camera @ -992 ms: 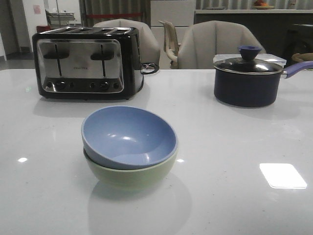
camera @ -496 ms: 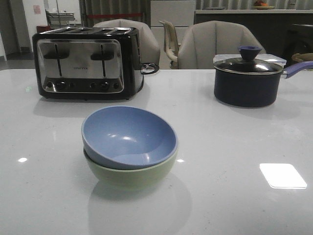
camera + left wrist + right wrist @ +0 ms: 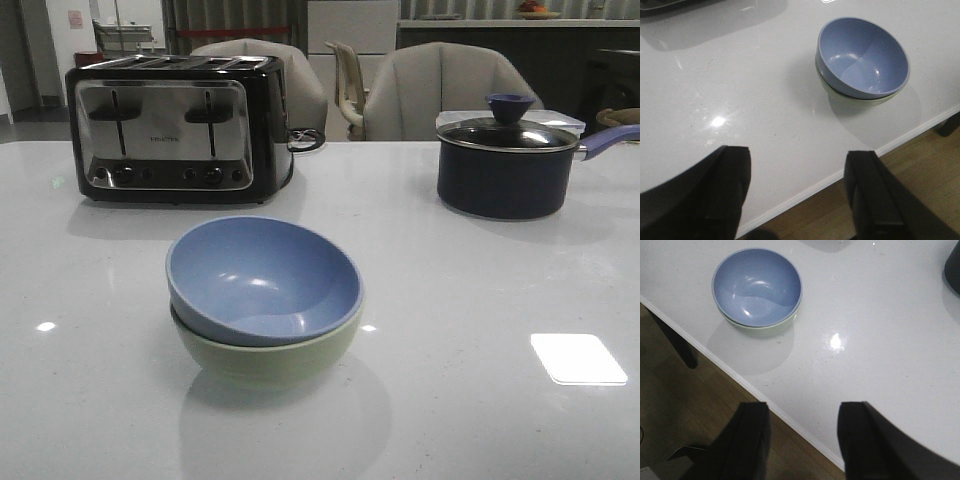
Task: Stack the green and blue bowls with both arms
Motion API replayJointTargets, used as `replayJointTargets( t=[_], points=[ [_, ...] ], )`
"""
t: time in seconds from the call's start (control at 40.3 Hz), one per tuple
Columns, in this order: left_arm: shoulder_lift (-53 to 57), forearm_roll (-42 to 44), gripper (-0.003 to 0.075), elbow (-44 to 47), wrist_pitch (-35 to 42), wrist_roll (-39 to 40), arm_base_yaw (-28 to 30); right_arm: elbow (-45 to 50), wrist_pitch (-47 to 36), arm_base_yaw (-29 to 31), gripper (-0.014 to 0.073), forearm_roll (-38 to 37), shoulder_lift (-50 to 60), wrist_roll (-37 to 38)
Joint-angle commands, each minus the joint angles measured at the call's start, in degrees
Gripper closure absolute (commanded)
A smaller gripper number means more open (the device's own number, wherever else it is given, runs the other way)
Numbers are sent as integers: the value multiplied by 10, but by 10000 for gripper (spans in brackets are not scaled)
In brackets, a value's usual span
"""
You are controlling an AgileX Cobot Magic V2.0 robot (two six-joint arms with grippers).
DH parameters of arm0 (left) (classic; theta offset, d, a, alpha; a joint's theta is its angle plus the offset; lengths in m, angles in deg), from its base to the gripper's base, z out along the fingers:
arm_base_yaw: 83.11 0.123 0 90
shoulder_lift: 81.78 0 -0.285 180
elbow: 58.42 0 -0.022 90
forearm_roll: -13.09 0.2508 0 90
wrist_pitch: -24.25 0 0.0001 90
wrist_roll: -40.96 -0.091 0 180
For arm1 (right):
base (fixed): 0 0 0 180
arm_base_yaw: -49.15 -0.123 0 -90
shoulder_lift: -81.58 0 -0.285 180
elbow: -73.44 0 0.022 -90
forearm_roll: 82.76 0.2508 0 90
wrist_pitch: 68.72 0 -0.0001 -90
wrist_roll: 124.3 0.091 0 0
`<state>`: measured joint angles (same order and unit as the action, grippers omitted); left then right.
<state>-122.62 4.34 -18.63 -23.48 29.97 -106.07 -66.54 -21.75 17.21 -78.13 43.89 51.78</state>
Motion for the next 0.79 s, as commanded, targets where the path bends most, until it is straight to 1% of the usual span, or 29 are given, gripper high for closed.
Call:
replayJointTargets(
  t=[0.0, 0.198, 0.298, 0.422, 0.521, 0.645, 0.694, 0.769],
  points=[
    [0, -7, 263, -15, 48, 7, -4, -14, -39, 0, 160, -2, -1, -4],
    [0, -7, 263, -15, 48, 7, -4, -14, -39, 0, 168, -2, -1, -4],
    [0, -7, 281, -15, 48, 7, -4, -14, -38, 0, 225, -2, -1, -4],
    [0, -7, 359, -15, 48, 7, -4, -14, -38, 0, 349, -2, -1, -4],
    [0, -7, 458, -15, 48, 7, -4, -14, -37, 0, 460, -2, -1, -4],
    [0, -7, 577, -15, 48, 7, -4, -14, -36, 0, 564, -2, -1, -4],
    [0, -7, 620, -15, 48, 7, -4, -14, -36, 0, 557, -2, -1, -4],
    [0, -7, 617, -15, 48, 7, -4, -14, -36, 0, 559, -2, -1, -4]
  ],
)
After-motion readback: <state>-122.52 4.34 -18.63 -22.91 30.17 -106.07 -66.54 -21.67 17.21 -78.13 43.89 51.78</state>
